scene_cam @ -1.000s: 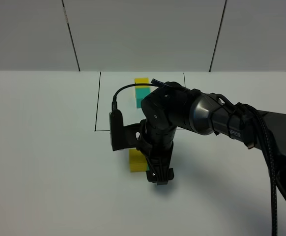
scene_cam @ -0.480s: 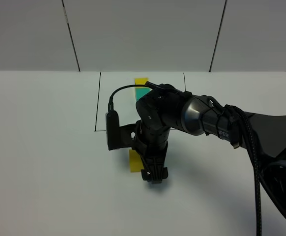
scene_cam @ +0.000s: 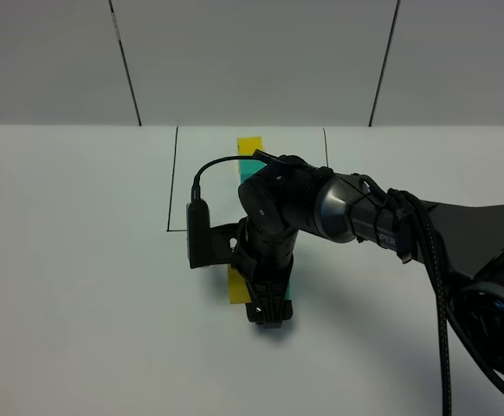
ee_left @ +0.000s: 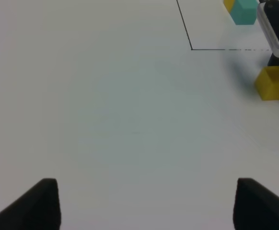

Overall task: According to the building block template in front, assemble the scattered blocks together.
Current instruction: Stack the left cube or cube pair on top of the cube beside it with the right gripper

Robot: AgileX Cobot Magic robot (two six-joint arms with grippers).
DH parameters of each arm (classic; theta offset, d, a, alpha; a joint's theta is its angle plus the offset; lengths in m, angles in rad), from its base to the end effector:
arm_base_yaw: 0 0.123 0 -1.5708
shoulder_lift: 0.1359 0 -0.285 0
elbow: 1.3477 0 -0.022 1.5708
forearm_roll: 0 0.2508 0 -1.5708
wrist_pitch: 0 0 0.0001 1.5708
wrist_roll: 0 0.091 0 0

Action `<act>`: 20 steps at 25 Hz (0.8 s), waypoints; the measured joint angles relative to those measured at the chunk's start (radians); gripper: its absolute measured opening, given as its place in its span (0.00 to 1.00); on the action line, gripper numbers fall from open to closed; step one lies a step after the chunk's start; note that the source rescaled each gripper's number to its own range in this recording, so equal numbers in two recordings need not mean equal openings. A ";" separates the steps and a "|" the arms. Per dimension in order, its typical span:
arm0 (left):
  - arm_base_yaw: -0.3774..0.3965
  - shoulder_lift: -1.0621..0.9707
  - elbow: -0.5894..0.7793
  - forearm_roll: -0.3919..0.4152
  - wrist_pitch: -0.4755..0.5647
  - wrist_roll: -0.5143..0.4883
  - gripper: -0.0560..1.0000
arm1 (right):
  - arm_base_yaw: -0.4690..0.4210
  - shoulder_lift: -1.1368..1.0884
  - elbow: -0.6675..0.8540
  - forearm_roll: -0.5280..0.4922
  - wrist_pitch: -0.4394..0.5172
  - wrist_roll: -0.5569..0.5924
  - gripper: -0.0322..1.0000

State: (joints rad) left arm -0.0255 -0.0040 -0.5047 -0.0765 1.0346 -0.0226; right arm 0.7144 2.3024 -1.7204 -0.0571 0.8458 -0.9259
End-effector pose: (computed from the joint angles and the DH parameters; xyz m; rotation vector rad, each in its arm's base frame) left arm -0.0052 -0.0059 0.2809 0.0056 2.0093 -0.1217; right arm 0.3571 0.3045 0.1191 -2.1647 1.9536 -0.1039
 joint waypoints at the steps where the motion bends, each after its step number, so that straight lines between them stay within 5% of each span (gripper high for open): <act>1: 0.000 0.000 0.000 0.000 0.000 0.000 0.66 | 0.000 0.001 -0.001 0.000 0.002 0.000 0.79; 6: 0.000 0.000 0.000 0.000 0.000 0.000 0.66 | 0.000 0.001 -0.003 0.006 0.006 0.000 0.67; 8: 0.000 0.000 0.000 0.000 0.000 0.000 0.66 | 0.000 0.003 -0.003 0.011 0.005 0.000 0.52; 12: 0.000 0.000 0.000 0.000 0.000 0.000 0.66 | 0.000 0.008 -0.004 0.015 0.002 0.002 0.03; 16: 0.000 0.000 0.000 0.000 0.000 0.000 0.66 | 0.000 0.008 -0.004 0.015 0.002 0.056 0.05; 20: 0.000 0.000 0.000 0.000 0.000 0.000 0.66 | -0.001 0.006 -0.004 0.007 -0.007 0.238 0.05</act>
State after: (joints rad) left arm -0.0255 -0.0040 -0.5047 -0.0765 1.0346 -0.0226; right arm 0.7136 2.3082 -1.7245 -0.0502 0.8390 -0.6874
